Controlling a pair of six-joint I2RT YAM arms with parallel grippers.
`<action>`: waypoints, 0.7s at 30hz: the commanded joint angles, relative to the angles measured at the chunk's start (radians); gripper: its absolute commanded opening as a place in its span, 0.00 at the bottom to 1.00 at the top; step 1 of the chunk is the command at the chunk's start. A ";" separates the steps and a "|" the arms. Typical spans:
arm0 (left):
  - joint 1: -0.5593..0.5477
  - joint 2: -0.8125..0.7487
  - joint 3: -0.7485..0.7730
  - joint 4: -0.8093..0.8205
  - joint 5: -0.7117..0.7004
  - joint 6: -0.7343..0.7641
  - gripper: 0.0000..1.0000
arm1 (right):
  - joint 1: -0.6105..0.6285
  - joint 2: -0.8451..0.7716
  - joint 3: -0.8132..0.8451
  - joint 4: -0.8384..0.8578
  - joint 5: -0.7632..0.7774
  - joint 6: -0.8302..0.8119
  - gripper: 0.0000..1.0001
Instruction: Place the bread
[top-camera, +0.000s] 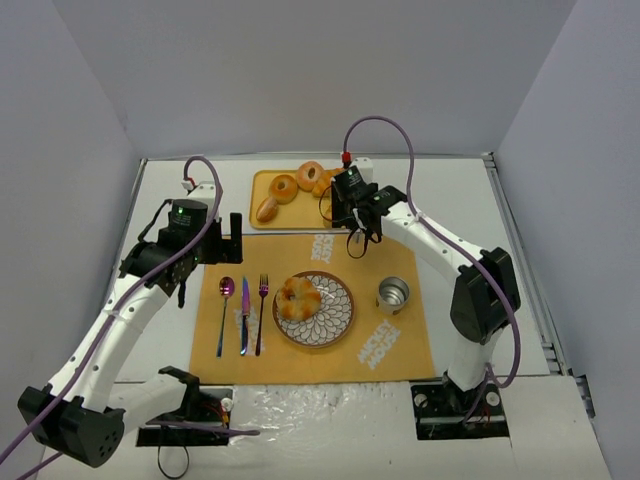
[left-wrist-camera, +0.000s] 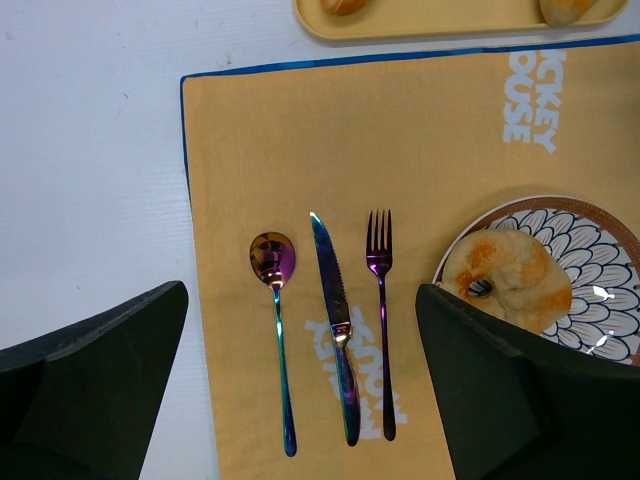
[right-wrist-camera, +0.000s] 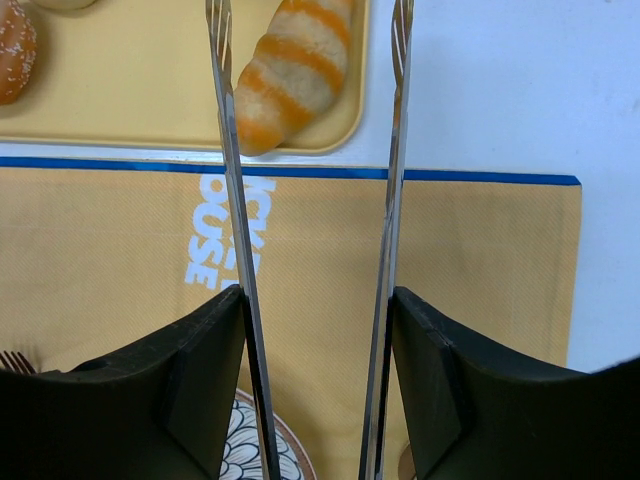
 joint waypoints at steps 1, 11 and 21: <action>-0.005 -0.011 0.018 0.032 -0.007 0.003 0.96 | -0.010 0.035 0.050 0.068 -0.038 -0.010 0.53; -0.005 -0.011 0.018 0.032 -0.007 0.003 0.96 | -0.016 0.086 0.047 0.085 -0.059 -0.006 0.52; -0.006 -0.009 0.017 0.032 -0.009 0.003 0.96 | -0.018 0.069 0.038 0.084 -0.062 -0.013 0.25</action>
